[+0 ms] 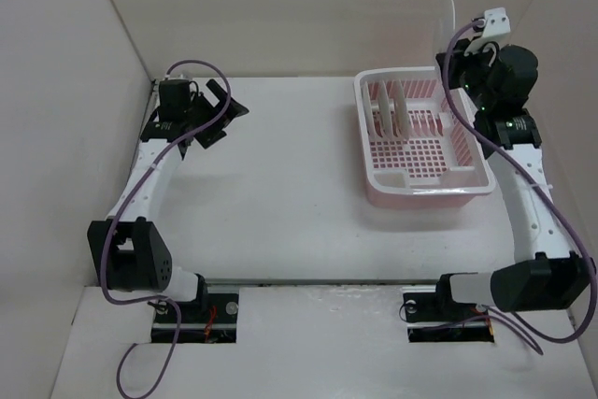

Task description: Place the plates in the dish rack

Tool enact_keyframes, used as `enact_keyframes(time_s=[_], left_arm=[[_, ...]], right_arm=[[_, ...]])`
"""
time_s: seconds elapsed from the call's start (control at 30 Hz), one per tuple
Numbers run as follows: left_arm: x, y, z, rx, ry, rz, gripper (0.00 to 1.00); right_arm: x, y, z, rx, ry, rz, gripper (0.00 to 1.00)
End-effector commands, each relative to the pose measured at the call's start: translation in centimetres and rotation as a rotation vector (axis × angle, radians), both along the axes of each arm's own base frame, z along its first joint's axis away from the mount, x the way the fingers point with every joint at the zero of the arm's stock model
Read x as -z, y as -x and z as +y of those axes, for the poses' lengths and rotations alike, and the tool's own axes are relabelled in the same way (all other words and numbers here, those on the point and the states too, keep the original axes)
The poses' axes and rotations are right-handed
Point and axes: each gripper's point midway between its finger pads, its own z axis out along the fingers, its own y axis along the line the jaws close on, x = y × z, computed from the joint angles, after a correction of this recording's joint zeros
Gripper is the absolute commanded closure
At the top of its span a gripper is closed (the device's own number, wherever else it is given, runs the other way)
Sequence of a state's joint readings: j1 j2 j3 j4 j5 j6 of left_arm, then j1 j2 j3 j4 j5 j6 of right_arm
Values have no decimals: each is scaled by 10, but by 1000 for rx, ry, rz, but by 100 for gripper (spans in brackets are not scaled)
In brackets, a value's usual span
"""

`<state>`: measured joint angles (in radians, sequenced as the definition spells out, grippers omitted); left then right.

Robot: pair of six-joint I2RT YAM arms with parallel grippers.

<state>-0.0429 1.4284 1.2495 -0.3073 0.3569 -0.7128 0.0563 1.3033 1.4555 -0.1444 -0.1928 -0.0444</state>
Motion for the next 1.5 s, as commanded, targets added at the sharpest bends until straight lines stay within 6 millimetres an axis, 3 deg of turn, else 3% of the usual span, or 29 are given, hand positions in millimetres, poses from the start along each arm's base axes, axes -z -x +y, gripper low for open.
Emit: enact_keyframes(time_s=[0.0,0.07,0.17,0.33,0.4,0.57,0.77,1.17,1.43,1.47], left_arm=[[-6,-10,-1,29,-5,-67,0],[-4,-11,-5,52,0,-72,0],[-6,-13,-5,52,0,-81,0],[-7,-11,-3,54,-20,-88,0],[-11,-10,-2,60,-29,-103,0],[-2,-7,0,58,-42,-86,0],[0,-6,0,58,-42,-77,0],[-1,-8,-2,67,-36,-77,0],[3,-9,-2,67,-36,-68,0],[3,-9,-2,67,-36,-68,0]], right_arm=[[20,-11,8,-107,-19,32,100],[49,-25,0,-128,2,90,100],[74,-41,-15,-185,-30,152,100],[89,-51,-33,-104,-4,175,100],[107,-57,-38,-96,0,212,100],[127,-59,-35,-118,-10,254,100],[171,-56,-35,-102,-57,346,100],[203,-65,-40,-91,-76,399,100],[206,-81,-42,-90,-78,408,100],[216,-81,-42,-90,-82,435,100]])
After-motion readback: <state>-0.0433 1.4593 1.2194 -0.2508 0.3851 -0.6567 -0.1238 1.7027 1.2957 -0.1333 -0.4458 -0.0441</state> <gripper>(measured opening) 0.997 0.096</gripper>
